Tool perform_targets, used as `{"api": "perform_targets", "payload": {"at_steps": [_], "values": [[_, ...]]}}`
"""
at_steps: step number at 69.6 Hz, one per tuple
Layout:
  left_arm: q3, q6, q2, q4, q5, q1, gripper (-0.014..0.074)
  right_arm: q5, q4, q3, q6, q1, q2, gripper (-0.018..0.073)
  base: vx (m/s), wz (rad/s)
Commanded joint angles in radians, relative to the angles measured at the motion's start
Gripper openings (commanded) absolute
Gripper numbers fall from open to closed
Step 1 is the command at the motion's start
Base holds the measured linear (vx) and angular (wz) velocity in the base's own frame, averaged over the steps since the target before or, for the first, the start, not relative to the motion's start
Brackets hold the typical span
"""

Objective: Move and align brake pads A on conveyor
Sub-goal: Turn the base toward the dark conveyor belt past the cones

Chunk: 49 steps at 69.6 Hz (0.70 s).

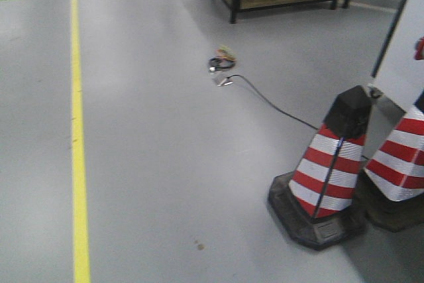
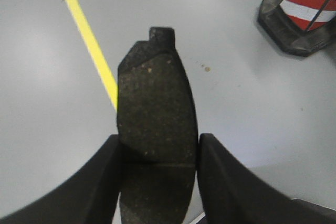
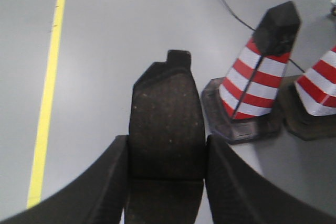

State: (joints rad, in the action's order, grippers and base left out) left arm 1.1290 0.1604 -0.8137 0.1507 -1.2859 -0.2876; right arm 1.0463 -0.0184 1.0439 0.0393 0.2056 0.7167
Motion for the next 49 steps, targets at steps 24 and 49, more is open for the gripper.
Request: {"api": "perform_targets", "payload": {"at_steps": [24,49], "values": [[0.021,0.007,0.003,0.008,0.031,-0.006,-0.0006,-0.081,-0.007,0.026,-0.005,0.000,0.000,-0.0008,0.33,-0.55],[0.021,0.007,0.003,0.008,0.031,-0.006,-0.0006,-0.081,-0.007,0.026,-0.005,0.000,0.000,-0.0008,0.32,-0.62]]}}
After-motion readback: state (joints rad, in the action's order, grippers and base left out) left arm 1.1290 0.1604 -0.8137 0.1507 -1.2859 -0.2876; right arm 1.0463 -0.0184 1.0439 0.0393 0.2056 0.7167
